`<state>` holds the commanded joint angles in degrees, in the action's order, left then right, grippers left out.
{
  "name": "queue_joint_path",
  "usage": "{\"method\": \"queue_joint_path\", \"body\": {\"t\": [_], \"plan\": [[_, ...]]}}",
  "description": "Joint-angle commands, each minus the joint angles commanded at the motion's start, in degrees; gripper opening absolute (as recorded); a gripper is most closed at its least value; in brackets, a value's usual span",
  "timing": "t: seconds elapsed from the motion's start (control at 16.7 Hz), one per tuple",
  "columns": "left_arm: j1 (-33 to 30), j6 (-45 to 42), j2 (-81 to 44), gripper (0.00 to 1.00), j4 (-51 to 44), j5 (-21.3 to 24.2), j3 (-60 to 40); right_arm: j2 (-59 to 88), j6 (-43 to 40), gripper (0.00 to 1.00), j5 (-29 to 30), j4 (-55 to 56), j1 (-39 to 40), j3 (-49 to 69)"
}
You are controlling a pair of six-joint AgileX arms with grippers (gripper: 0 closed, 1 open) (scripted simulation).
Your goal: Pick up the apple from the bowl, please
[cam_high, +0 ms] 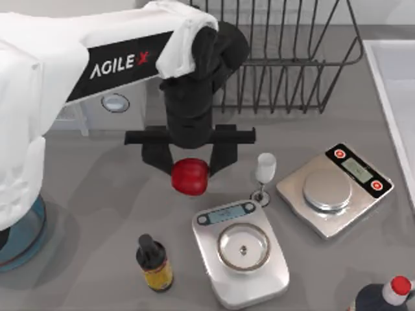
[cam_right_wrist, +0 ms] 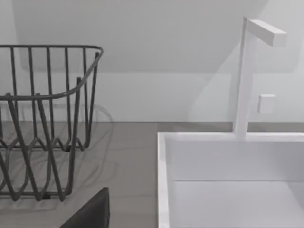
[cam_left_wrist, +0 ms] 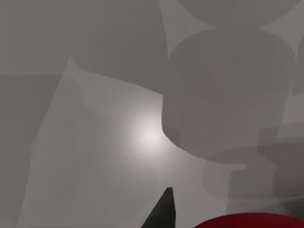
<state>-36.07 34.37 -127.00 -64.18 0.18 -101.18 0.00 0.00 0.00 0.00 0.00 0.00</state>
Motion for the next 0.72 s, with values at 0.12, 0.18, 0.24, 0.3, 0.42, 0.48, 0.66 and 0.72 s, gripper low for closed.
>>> {"method": "queue_joint_path", "body": {"t": [0.12, 0.18, 0.24, 0.3, 0.42, 0.48, 0.66, 0.72], "plan": [[0.00, 0.00, 0.00, 0.68, 0.00, 0.00, 0.00, 0.00, 0.00, 1.00, 0.00, 0.00, 0.00, 0.00], [0.00, 0.00, 0.00, 0.75, 0.00, 0.00, 0.00, 0.00, 0.00, 1.00, 0.00, 0.00, 0.00, 0.00], [0.00, 0.00, 0.00, 0.83, 0.00, 0.00, 0.00, 0.00, 0.00, 1.00, 0.00, 0.00, 0.00, 0.00], [0.00, 0.00, 0.00, 0.90, 0.00, 0.00, 0.00, 0.00, 0.00, 1.00, 0.00, 0.00, 0.00, 0.00], [0.00, 0.00, 0.00, 1.00, 0.00, 0.00, 0.00, 0.00, 0.00, 1.00, 0.00, 0.00, 0.00, 0.00], [0.00, 0.00, 0.00, 1.00, 0.00, 0.00, 0.00, 0.00, 0.00, 1.00, 0.00, 0.00, 0.00, 0.00], [0.00, 0.00, 0.00, 1.00, 0.00, 0.00, 0.00, 0.00, 0.00, 1.00, 0.00, 0.00, 0.00, 0.00], [0.00, 0.00, 0.00, 1.00, 0.00, 0.00, 0.00, 0.00, 0.00, 1.00, 0.00, 0.00, 0.00, 0.00]]}}
